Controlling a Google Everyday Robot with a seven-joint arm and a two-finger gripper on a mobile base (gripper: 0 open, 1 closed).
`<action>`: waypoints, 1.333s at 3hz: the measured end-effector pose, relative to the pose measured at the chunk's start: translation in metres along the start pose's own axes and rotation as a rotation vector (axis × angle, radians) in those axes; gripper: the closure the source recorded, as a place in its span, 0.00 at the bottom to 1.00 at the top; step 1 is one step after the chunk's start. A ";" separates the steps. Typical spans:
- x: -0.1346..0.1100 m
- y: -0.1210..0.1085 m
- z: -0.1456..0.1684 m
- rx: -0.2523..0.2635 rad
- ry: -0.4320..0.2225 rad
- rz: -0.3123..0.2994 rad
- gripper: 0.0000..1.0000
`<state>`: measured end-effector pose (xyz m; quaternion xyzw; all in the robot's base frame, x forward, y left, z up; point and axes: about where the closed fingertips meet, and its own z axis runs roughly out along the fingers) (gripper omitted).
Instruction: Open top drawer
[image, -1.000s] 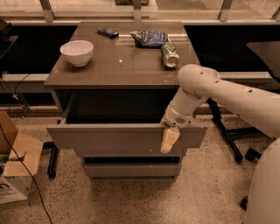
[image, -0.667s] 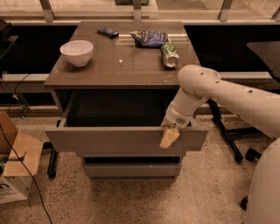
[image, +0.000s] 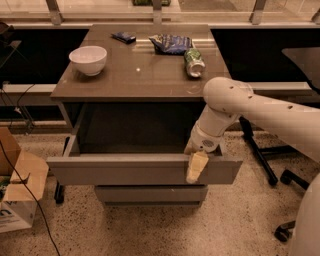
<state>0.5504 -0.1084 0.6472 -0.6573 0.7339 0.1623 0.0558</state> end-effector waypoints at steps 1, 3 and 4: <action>0.010 0.030 0.008 -0.017 0.008 0.041 0.02; 0.020 0.066 0.012 -0.030 -0.012 0.109 0.00; 0.020 0.066 0.012 -0.030 -0.012 0.109 0.00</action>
Offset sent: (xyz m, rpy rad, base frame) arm -0.3230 -0.0591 -0.0640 0.0632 0.3399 -0.3913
